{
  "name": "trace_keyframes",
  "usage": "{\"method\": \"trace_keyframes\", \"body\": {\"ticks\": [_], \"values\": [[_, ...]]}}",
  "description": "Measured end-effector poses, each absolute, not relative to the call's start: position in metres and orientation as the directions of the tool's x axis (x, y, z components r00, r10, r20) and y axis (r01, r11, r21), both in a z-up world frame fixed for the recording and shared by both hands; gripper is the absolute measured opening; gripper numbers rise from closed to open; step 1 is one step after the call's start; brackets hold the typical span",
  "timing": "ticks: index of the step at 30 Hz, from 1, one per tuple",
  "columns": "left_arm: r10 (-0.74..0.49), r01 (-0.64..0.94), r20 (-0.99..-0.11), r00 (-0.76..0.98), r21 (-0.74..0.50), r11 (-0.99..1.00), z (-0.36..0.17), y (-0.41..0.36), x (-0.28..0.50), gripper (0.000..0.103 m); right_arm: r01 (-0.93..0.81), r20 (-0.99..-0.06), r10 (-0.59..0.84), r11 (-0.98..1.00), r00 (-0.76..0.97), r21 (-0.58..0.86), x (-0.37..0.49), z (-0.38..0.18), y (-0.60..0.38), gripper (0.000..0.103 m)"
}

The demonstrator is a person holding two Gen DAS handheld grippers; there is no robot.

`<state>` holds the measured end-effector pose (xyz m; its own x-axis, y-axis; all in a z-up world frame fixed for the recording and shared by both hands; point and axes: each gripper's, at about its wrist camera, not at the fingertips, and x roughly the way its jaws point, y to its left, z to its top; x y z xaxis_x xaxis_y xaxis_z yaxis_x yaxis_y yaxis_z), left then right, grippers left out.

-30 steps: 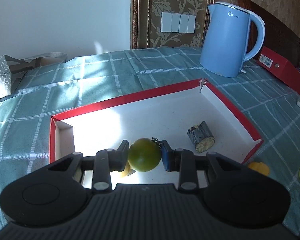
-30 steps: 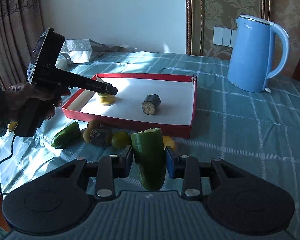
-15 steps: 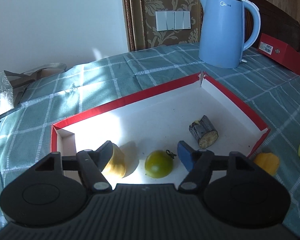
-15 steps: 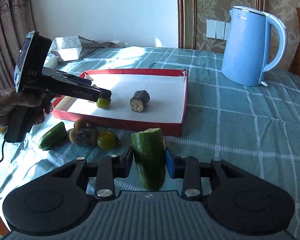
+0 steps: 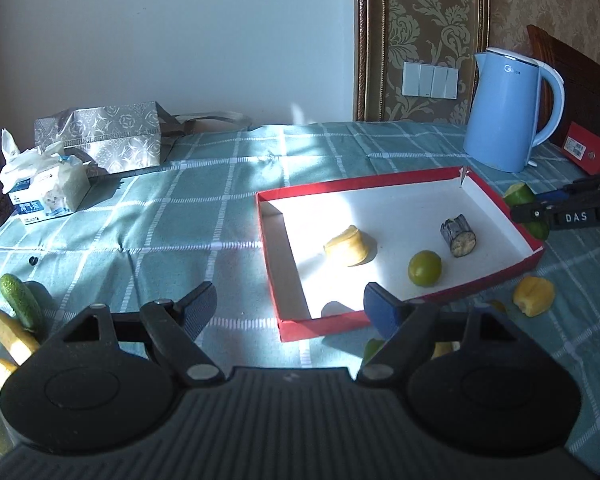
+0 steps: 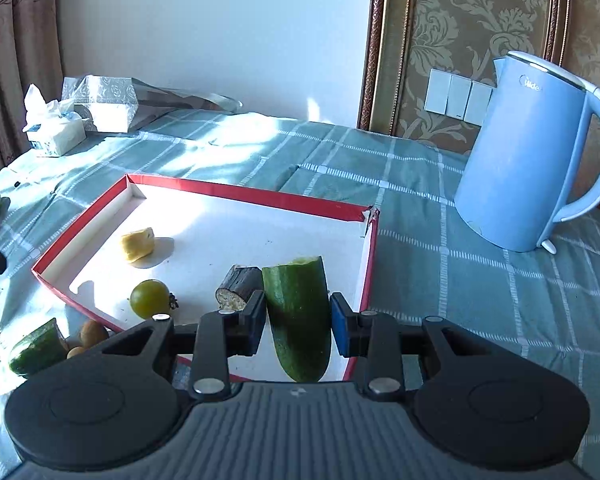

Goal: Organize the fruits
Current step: 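Lower the tomato into the tray and open the left gripper while the right carries the cucumber piece, then set the cucumber piece in the tray and open the right gripper, then move the open left gripper onto the long green cucumber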

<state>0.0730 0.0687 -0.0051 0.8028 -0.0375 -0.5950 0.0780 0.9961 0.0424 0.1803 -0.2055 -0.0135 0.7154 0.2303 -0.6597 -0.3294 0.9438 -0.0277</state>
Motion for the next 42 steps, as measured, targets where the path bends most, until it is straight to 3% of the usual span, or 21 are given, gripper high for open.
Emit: {"method": "trace_keyframes", "body": {"ticks": [11,19,31,42], "values": [[0.031,-0.011,-0.654,0.756,0.034,0.999,-0.025,0.095,0.012,0.079,-0.325,-0.719,0.206,0.945,0.664,-0.029,0.218,-0.054,-0.185,0.035],[-0.050,0.088,-0.649,0.759,0.026,0.996,-0.029,0.076,0.014,0.079,-0.253,-0.623,0.208,0.967,0.754,0.017,0.163,-0.009,-0.210,0.035],[-0.167,0.296,-0.676,0.717,0.079,0.952,-0.045,0.023,0.061,0.080,-0.152,-0.653,0.101,0.988,0.751,-0.023,0.058,-0.015,-0.232,0.037],[-0.230,0.318,-0.741,0.631,-0.023,0.948,-0.063,0.037,0.089,0.065,-0.079,-0.660,0.057,0.997,0.749,-0.003,0.036,-0.016,-0.241,0.037]]}}
